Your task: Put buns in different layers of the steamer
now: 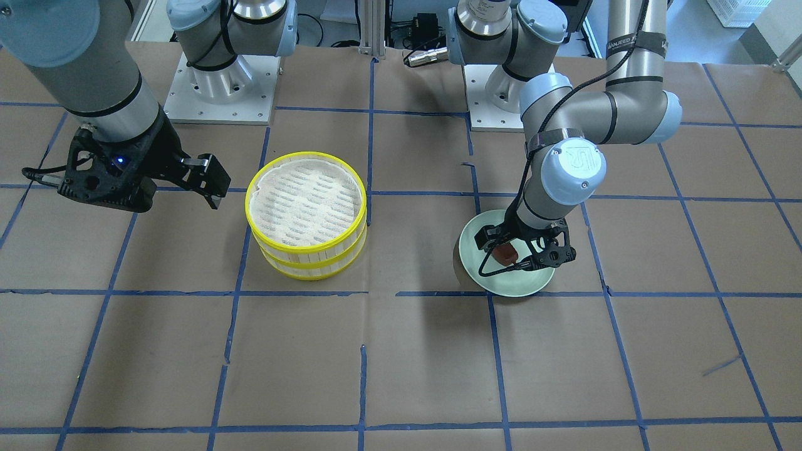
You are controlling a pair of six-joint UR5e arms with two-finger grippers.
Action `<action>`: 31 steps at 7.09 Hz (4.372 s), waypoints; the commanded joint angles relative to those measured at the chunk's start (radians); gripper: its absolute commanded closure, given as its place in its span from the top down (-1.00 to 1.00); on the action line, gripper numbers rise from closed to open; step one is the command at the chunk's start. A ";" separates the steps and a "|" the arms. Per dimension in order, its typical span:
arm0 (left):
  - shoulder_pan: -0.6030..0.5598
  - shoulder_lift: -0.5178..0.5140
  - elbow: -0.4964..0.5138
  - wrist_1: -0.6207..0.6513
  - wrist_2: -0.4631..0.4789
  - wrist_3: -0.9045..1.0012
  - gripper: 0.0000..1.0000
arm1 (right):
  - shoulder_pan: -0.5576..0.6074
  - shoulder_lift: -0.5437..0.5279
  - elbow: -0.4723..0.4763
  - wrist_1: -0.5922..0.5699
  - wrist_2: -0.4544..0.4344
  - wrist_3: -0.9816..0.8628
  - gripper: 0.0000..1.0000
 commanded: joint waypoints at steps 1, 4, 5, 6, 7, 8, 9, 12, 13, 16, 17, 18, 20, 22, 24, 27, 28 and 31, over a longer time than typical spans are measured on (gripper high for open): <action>0.000 -0.003 -0.033 0.003 0.001 0.000 0.89 | 0.002 -0.007 -0.008 0.008 -0.007 0.002 1.00; 0.000 -0.006 -0.058 0.002 0.001 0.011 0.62 | 0.081 -0.124 -0.007 0.034 -0.016 0.001 1.00; 0.000 -0.006 -0.052 0.002 0.001 0.016 0.33 | 0.130 -0.168 0.013 0.067 -0.027 -0.001 1.00; 0.000 -0.006 -0.044 0.002 0.003 0.031 -0.07 | 0.138 -0.185 0.018 0.066 -0.015 -0.004 1.00; 0.000 -0.006 -0.043 0.002 0.024 0.040 -0.33 | 0.144 -0.187 0.018 0.068 -0.013 -0.001 1.00; 0.000 -0.006 -0.043 0.000 0.059 0.051 -0.57 | 0.146 -0.185 0.022 0.062 -0.021 -0.007 1.00; 0.002 -0.005 -0.037 0.000 0.059 0.059 -0.79 | 0.152 -0.185 0.025 0.057 -0.012 -0.019 1.00; -0.020 0.053 0.058 -0.097 0.061 0.034 -0.94 | 0.142 -0.171 0.027 0.019 -0.012 -0.171 1.00; -0.058 0.087 0.144 -0.203 0.040 0.002 -0.95 | 0.140 -0.170 0.028 0.025 -0.013 -0.179 1.00; -0.326 0.118 0.321 -0.304 -0.120 -0.309 -0.96 | 0.132 -0.170 0.025 0.019 -0.008 -0.177 1.00; -0.400 0.098 0.321 -0.247 -0.153 -0.467 -0.97 | 0.112 -0.168 0.022 0.020 -0.012 -0.180 1.00; -0.449 0.086 0.321 -0.168 -0.193 -0.566 -0.96 | 0.049 -0.170 0.012 0.034 0.007 -0.183 1.00; -0.523 0.054 0.319 -0.156 -0.198 -0.641 -0.86 | -0.051 -0.171 0.004 0.032 0.044 -0.189 1.00; -0.560 -0.034 0.304 -0.040 -0.263 -0.722 0.32 | -0.092 -0.171 -0.007 0.063 0.056 -0.208 1.00; -0.595 0.000 0.313 -0.037 -0.261 -0.759 1.00 | -0.089 -0.171 -0.005 0.065 0.057 -0.208 1.00; -0.424 0.050 0.325 -0.035 -0.162 -0.695 1.00 | -0.037 -0.178 -0.005 0.062 0.077 -0.170 1.00; -0.309 0.059 0.336 -0.032 -0.119 -0.641 1.00 | 0.006 -0.176 -0.005 0.059 0.049 -0.110 0.99; 0.028 0.082 0.362 -0.024 -0.071 -0.146 1.00 | 0.042 -0.138 -0.001 0.014 0.044 -0.088 1.00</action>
